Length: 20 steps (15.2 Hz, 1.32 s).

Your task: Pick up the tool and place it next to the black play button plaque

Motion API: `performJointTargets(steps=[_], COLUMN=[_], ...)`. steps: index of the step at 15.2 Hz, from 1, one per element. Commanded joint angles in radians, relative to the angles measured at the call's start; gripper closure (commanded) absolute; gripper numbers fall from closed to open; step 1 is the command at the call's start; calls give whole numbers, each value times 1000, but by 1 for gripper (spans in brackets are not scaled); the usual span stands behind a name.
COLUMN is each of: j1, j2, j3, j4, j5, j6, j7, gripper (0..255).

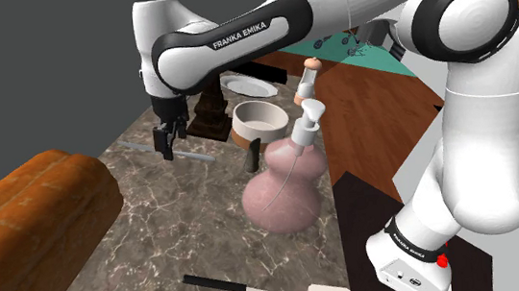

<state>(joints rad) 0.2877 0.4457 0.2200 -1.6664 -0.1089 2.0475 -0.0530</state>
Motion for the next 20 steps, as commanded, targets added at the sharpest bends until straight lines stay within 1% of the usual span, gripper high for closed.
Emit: performJointTargets(steps=[1, 5, 6, 15, 20], j1=[0, 0, 0, 0, -1], j2=[1, 1, 1, 1, -24], j3=[0, 0, 0, 0, 3], j4=[0, 0, 0, 0, 31], j5=[0, 0, 0, 0, 7], j6=[2, 2, 2, 2, -54], j7=[0, 0, 0, 0, -5], gripper=[0, 0, 255, 255, 255])
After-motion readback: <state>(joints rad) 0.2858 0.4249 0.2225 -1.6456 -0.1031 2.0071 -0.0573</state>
